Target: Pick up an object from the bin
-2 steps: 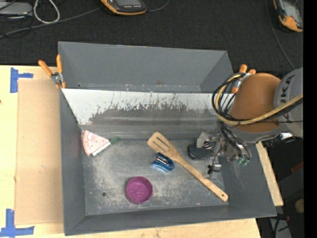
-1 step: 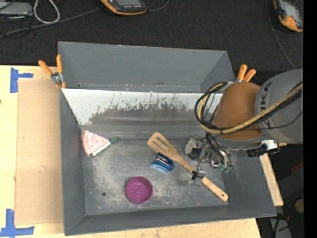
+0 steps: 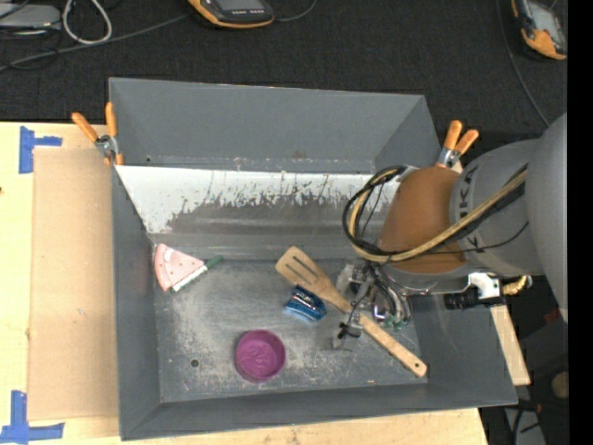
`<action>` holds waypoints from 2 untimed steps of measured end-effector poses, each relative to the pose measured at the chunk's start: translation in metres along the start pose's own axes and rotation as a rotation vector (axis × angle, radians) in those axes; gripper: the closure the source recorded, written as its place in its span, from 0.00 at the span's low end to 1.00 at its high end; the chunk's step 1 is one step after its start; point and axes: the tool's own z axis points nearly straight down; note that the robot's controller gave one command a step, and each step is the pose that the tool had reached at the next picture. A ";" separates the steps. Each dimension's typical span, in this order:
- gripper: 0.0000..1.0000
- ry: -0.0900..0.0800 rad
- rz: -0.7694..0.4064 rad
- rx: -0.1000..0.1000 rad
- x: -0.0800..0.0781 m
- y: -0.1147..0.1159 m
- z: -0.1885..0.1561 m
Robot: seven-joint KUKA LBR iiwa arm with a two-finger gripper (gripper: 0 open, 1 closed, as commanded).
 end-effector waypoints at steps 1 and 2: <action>1.00 0.007 -0.103 -0.003 0.008 -0.012 -0.002; 1.00 0.007 -0.104 -0.003 0.008 -0.012 -0.002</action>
Offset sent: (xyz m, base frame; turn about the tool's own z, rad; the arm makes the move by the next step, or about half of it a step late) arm 0.0000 0.0000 0.0000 0.0000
